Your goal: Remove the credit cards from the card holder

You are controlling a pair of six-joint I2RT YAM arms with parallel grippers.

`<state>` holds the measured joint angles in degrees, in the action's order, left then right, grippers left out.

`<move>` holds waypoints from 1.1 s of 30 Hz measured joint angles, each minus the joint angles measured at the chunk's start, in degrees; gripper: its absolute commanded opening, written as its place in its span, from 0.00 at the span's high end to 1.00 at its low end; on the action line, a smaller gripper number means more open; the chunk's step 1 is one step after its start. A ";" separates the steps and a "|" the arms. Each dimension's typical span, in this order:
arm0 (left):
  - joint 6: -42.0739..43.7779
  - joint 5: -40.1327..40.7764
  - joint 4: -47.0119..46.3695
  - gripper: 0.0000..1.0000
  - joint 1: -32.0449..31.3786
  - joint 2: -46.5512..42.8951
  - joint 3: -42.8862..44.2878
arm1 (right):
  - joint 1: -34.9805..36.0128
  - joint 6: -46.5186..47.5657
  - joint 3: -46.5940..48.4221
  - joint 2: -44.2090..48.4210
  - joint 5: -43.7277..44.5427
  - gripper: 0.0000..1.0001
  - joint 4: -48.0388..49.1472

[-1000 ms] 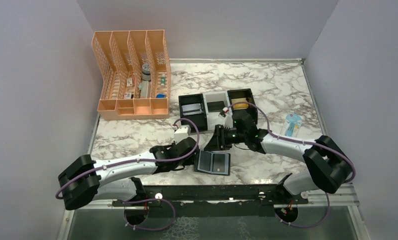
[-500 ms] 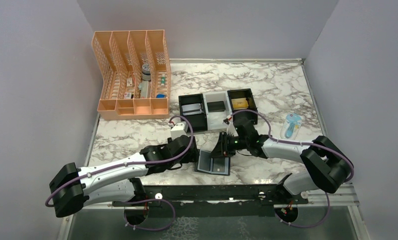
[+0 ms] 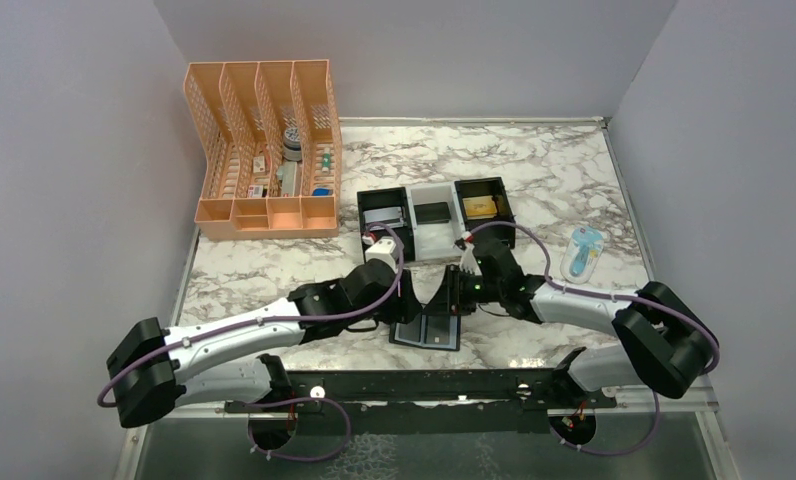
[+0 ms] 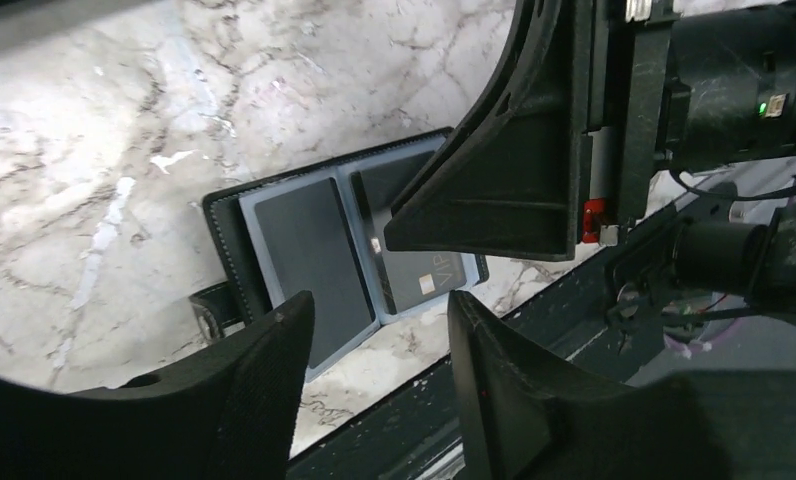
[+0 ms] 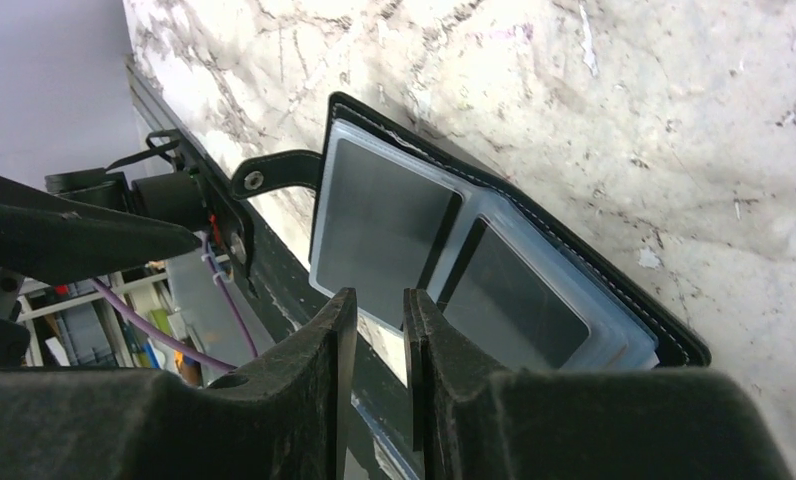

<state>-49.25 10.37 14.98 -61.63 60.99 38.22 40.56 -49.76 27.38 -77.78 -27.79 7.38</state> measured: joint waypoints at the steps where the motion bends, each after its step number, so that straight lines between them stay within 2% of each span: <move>1: 0.39 -1.07 -0.61 0.49 0.00 1.03 0.02 | 0.00 -0.17 -0.28 0.00 0.00 0.74 0.02; 5: 1.33 -4.11 -1.68 0.53 0.00 4.98 0.04 | 0.00 -0.74 -0.98 0.00 0.11 0.68 0.07; 8: 1.55 -5.20 -1.70 0.53 0.00 6.54 0.04 | 0.00 -1.05 -1.01 0.20 0.79 0.59 -0.15; 10: 1.51 -5.27 -2.01 0.53 0.00 6.56 0.04 | 0.00 -1.09 -1.03 1.14 2.14 0.48 -0.81; 13: 1.38 -5.22 -2.73 0.55 0.00 6.51 0.04 | 0.00 -1.53 -1.36 4.50 4.76 0.24 -1.81; 16: 1.01 -4.96 -2.89 0.48 0.00 6.38 0.00 | 0.00 -2.36 -2.51 9.75 7.93 0.01 -2.29; 18: 0.57 -4.24 -2.97 0.42 0.00 5.57 -0.24 | 0.00 -3.87 -3.76 14.19 10.88 0.01 -2.99; 19: 0.42 -3.82 -2.95 0.33 0.00 4.96 -0.44 | 0.00 -4.98 -4.44 16.61 12.74 0.01 -3.54; 21: 0.00 -2.25 -3.08 0.09 0.00 2.80 -1.20 | 0.00 -7.17 -6.08 21.64 16.41 0.01 -4.17; 22: -0.17 -1.40 -3.32 0.02 0.02 1.18 -1.88 | 0.00 -8.15 -6.99 24.13 18.01 0.01 -4.35; 24: -0.55 -0.20 -3.72 0.01 0.07 -1.31 -2.86 | 0.00 -9.46 -8.90 28.98 20.72 0.03 -4.33; 30: -0.48 0.92 -7.72 0.01 0.59 -9.03 -6.97 | 0.00 -11.37 -15.37 35.69 21.44 0.26 0.81; 33: 0.59 -0.92 -9.22 0.12 0.92 -8.57 -7.06 | 0.00 -11.61 -15.89 33.77 19.67 0.36 2.25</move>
<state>-48.66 9.45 5.76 -60.71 52.42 31.16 40.56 -61.36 11.49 -44.01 -8.12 9.63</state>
